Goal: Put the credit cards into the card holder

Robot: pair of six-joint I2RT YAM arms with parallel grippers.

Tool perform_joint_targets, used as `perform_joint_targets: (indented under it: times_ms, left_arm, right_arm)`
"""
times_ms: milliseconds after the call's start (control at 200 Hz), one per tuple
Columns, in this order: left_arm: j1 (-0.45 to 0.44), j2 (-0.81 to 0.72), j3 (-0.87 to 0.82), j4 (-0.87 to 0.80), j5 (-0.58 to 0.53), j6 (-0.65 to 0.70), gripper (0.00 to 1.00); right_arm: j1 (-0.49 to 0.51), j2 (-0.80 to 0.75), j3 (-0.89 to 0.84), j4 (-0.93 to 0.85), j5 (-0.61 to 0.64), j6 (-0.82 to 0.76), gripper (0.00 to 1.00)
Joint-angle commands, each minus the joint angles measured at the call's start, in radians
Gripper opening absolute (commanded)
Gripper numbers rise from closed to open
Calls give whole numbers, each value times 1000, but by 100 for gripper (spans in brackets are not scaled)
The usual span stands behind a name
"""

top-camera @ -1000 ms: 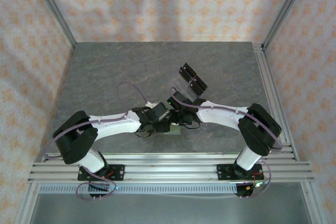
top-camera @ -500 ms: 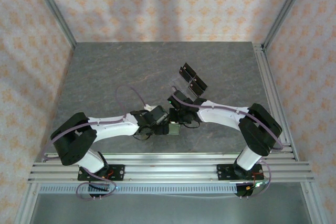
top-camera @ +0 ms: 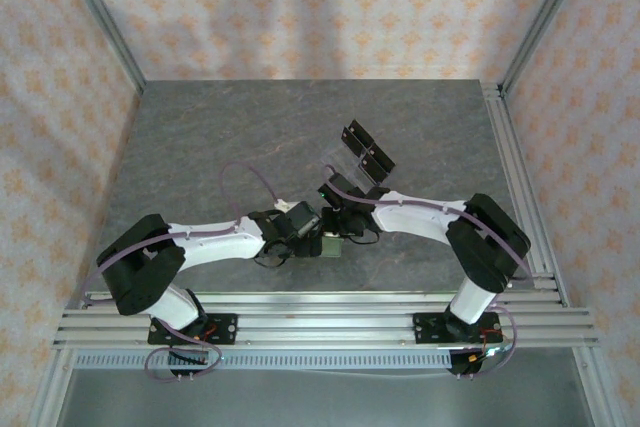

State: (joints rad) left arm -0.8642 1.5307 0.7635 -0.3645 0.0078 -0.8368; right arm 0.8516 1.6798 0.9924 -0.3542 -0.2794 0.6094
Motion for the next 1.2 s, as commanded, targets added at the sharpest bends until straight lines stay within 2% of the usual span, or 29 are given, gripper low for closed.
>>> perform_joint_targets:
  times_ms: [0, 450, 1196]
  left_arm:
    - [-9, 26, -19, 43, 8, 1, 92]
    - [-9, 31, -16, 42, 9, -1, 91]
    - [-9, 34, 3, 23, 1, -1, 91]
  right_arm:
    - [-3, 14, 26, 14, 3, -1, 0]
    - [-4, 44, 7, 24, -1, -4, 0]
    - [15, 3, -170, 23, 77, -19, 0]
